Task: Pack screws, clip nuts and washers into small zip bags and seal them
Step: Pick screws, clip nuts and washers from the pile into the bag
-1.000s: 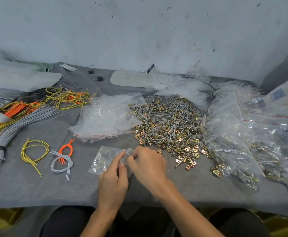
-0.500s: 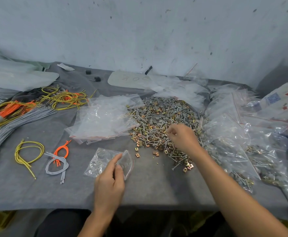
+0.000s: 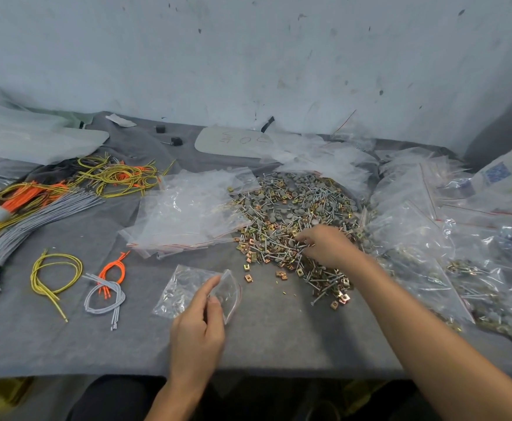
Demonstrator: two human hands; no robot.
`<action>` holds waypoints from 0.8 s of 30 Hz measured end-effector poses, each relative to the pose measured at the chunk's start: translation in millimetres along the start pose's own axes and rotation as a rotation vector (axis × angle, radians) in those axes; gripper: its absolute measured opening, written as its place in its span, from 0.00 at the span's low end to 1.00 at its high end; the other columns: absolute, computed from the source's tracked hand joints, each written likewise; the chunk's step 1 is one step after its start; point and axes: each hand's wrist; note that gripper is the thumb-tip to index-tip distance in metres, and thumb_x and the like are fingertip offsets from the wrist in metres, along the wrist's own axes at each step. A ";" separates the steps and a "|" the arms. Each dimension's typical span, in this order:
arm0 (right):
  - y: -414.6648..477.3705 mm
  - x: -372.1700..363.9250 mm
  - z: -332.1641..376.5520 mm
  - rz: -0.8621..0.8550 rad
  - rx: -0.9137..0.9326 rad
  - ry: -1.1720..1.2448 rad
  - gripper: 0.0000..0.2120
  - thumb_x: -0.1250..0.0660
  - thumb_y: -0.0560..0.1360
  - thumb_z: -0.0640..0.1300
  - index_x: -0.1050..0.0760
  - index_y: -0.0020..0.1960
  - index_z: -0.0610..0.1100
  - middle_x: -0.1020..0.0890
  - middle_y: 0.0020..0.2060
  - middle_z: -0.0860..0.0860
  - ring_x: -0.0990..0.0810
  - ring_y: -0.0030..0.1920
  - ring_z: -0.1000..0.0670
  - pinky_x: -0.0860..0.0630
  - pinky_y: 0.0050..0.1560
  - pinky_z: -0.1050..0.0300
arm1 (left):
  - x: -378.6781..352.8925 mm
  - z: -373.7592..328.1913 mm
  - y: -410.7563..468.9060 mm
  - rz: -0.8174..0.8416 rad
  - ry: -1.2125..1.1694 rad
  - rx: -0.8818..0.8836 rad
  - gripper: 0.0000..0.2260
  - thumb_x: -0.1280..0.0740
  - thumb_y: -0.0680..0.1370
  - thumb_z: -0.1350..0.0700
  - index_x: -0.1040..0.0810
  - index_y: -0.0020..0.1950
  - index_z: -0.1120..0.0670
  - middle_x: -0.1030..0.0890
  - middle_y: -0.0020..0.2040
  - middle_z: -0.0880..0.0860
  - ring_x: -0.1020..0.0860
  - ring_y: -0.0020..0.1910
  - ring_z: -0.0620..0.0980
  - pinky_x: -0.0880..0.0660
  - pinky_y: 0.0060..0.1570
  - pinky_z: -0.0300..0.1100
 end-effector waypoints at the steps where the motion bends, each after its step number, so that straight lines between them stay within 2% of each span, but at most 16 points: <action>1: -0.1 0.3 -0.1 0.000 0.008 -0.007 0.19 0.31 0.78 0.41 0.23 0.69 0.49 0.19 0.62 0.48 0.19 0.59 0.46 0.22 0.61 0.46 | 0.2 -0.1 -0.1 -0.004 -0.004 0.007 0.18 0.39 0.82 0.54 0.29 0.66 0.33 0.16 0.44 0.51 0.20 0.39 0.49 0.24 0.41 0.45; 4: -1.0 -0.2 -2.7 -0.025 0.027 -0.011 0.08 0.31 0.79 0.43 0.18 0.57 0.46 0.16 0.52 0.48 0.17 0.51 0.47 0.20 0.55 0.46 | 0.7 -2.8 -0.2 -0.009 -0.009 0.020 0.17 0.40 0.81 0.52 0.29 0.66 0.33 0.16 0.45 0.52 0.20 0.40 0.51 0.23 0.44 0.49; 6: -2.4 -2.8 -5.3 -0.064 0.037 -0.028 0.03 0.31 0.79 0.44 0.20 0.50 0.46 0.16 0.47 0.50 0.18 0.47 0.49 0.20 0.50 0.49 | 0.5 -3.3 -0.1 -0.011 -0.012 0.022 0.17 0.40 0.80 0.51 0.29 0.65 0.33 0.16 0.44 0.51 0.21 0.39 0.50 0.22 0.43 0.51; 8: -4.2 -4.6 -8.8 -0.080 0.062 -0.047 0.03 0.32 0.80 0.46 0.21 0.51 0.47 0.20 0.49 0.52 0.21 0.49 0.50 0.23 0.51 0.52 | -0.2 -1.8 0.0 -0.010 -0.016 0.020 0.17 0.39 0.81 0.52 0.29 0.65 0.33 0.16 0.43 0.52 0.23 0.37 0.48 0.23 0.42 0.50; 10: -5.9 -4.0 -11.3 -0.032 0.106 -0.054 0.07 0.33 0.81 0.46 0.22 0.58 0.50 0.24 0.54 0.52 0.23 0.56 0.49 0.26 0.57 0.52 | -0.6 -0.3 -0.1 -0.008 -0.009 0.023 0.19 0.38 0.83 0.57 0.29 0.66 0.33 0.17 0.43 0.52 0.24 0.36 0.46 0.24 0.41 0.49; 13: -5.3 -2.4 -11.2 0.038 0.142 -0.070 0.14 0.34 0.81 0.44 0.23 0.66 0.50 0.24 0.61 0.50 0.26 0.63 0.48 0.29 0.67 0.49 | 0.5 -1.6 -0.4 -0.001 0.003 0.028 0.21 0.37 0.82 0.59 0.29 0.66 0.33 0.19 0.39 0.47 0.23 0.34 0.44 0.26 0.37 0.45; 17: -2.1 -2.1 -11.7 0.002 0.133 -0.070 0.08 0.35 0.82 0.43 0.23 0.60 0.49 0.25 0.55 0.51 0.24 0.56 0.50 0.27 0.58 0.55 | 0.7 -2.1 -0.3 -0.015 0.001 0.040 0.19 0.37 0.82 0.59 0.27 0.66 0.36 0.17 0.42 0.50 0.23 0.36 0.45 0.25 0.40 0.48; 20: -2.4 -4.4 -15.7 -0.034 0.126 -0.066 0.02 0.36 0.82 0.45 0.26 0.54 0.49 0.25 0.51 0.52 0.24 0.52 0.50 0.25 0.53 0.54 | 0.5 -2.6 -0.5 -0.011 -0.003 0.053 0.17 0.37 0.82 0.59 0.22 0.66 0.41 0.18 0.39 0.47 0.22 0.36 0.46 0.23 0.40 0.50; 24: -3.9 -12.5 -22.6 -0.164 0.128 -0.028 0.04 0.39 0.83 0.44 0.26 0.52 0.50 0.27 0.50 0.53 0.26 0.51 0.50 0.30 0.49 0.56 | 0.6 -5.1 0.0 -0.015 -0.005 0.054 0.17 0.37 0.82 0.59 0.22 0.66 0.42 0.20 0.37 0.45 0.23 0.34 0.44 0.25 0.39 0.48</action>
Point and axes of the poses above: each hand's wrist, its own y-axis towards the middle knuckle, its own x-axis out of the back of the hand, z = x × y
